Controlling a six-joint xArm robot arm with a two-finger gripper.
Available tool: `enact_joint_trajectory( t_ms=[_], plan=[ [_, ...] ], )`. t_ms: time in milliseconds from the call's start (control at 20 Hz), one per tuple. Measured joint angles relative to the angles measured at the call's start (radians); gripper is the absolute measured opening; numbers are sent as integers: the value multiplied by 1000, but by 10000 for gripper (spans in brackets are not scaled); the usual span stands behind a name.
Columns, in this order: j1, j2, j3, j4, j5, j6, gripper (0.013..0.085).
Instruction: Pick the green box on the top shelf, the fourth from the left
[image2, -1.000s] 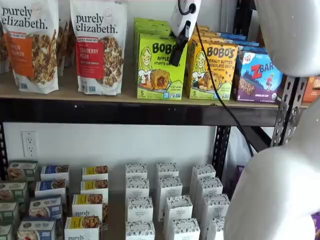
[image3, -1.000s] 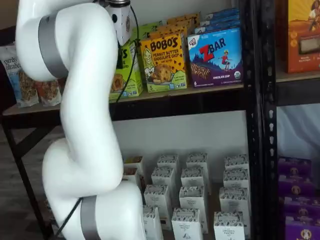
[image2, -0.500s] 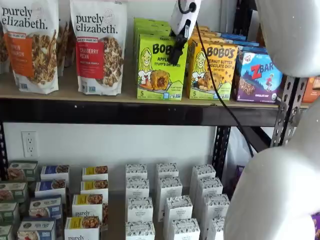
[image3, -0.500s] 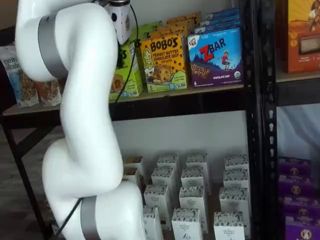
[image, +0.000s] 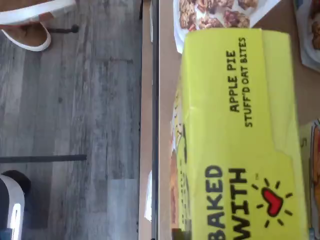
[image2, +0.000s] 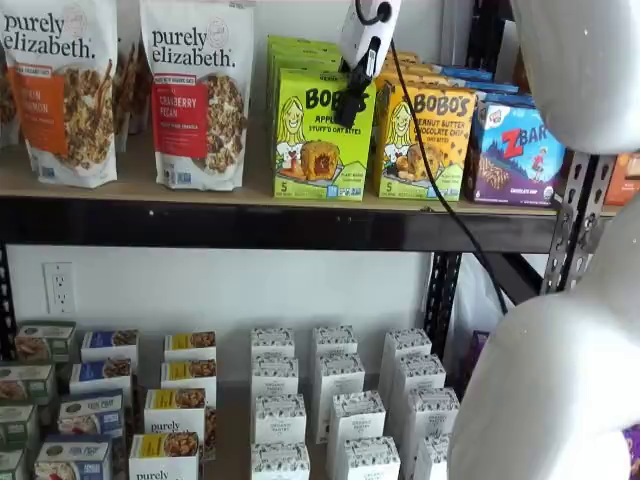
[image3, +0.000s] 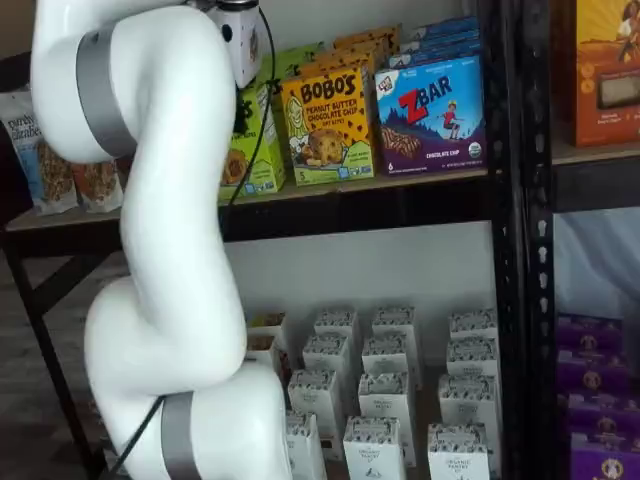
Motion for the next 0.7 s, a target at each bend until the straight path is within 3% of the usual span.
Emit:
enact_joint_trajectory(
  t_ms=[100,300,550,650,700],
  plan=[
    [0,-1,1,2,-2,1,330],
    [1,-2,3,5,-2,1,250],
    [4,-3,4,0,-3,4,250],
    [4,-3,5,2,-3,4,170],
    [5,-3,5,2,-3,4,170]
  ],
)
